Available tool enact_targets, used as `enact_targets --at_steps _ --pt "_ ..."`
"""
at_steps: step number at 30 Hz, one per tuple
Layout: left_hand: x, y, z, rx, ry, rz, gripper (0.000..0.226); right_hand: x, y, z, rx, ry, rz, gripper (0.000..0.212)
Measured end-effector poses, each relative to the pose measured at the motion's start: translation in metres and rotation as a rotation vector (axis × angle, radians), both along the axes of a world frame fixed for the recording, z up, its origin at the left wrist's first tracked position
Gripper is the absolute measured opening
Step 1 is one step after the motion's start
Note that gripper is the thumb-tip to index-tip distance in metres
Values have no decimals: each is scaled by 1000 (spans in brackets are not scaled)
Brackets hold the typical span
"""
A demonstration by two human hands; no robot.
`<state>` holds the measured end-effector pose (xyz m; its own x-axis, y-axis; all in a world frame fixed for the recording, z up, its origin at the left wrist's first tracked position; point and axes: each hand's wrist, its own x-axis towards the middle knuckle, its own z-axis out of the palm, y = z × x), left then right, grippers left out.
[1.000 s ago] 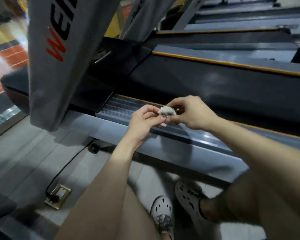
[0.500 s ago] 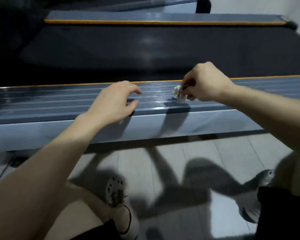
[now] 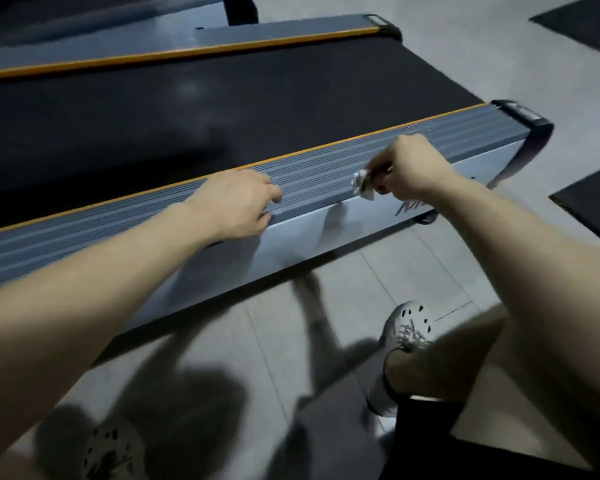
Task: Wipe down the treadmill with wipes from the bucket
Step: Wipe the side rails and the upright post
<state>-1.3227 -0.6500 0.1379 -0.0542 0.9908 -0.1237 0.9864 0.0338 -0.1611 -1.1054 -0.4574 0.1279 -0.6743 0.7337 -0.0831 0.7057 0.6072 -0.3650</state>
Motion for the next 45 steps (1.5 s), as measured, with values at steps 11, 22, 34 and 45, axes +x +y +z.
enact_targets --at_steps 11,22,34,45 --pt "94 165 -22 -93 108 -217 37 72 75 21 -64 -76 -260 32" --pt "178 353 -60 -10 -58 -433 42 207 135 -28 -108 246 -890 26" --pt "324 473 -116 -37 -277 -650 40 287 153 -78 16 733 -1479 19" --pt "383 492 -79 -251 -212 -816 37 296 139 -83 29 853 -1854 20"
